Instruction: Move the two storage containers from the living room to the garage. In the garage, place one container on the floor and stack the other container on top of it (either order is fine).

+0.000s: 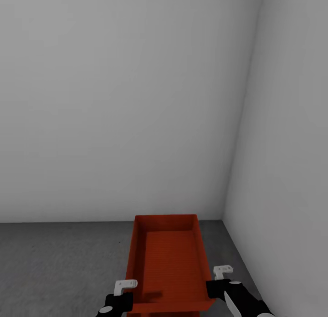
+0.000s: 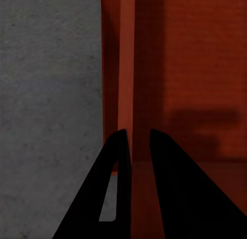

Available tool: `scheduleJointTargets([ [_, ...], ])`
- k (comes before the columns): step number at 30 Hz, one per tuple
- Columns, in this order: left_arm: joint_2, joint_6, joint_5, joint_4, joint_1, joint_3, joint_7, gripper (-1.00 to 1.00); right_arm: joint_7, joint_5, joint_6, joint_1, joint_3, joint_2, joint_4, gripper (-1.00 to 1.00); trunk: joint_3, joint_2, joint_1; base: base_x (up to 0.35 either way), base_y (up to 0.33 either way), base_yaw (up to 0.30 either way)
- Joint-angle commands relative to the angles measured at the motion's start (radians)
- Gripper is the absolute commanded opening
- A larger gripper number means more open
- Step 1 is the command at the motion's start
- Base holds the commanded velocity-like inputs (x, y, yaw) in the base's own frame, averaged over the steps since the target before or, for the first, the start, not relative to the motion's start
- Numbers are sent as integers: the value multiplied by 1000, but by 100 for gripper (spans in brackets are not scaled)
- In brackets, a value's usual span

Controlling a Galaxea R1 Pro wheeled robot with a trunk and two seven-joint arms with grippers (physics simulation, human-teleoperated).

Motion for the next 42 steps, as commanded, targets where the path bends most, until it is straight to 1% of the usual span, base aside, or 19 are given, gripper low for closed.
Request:
scheduleJointTargets([
  [1,38,-36,4,-4,-1,-14,5,-100,48,-5,6,0,4,-9,1,-100,-1,-1,0,0,0,0],
  [14,38,-36,4,-3,-1,-14,5,-100,48,-5,7,0,4,-9,1,-100,-1,-1,0,0,0,0],
  [21,38,-36,4,-3,-1,-14,4,-100,47,-5,6,0,4,-10,1,-100,-23,-50,27,0,0,0],
  [28,38,-36,4,-3,-1,-14,5,-100,48,-5,7,0,3,-10,1,-100,-23,-50,27,0,0,0],
  [35,38,-36,4,-3,-1,-14,5,-100,48,-5,6,0,3,-11,1,-100,-45,-99,54,0,0,0],
  [41,38,-36,4,-4,-1,-14,5,-100,48,-5,7,0,3,-12,1,-100,-45,-99,54,0,0,0],
  [42,38,-36,4,-4,-1,-15,5,-100,49,-5,6,0,3,-12,1,-100,-48,-106,57,0,0,0],
])
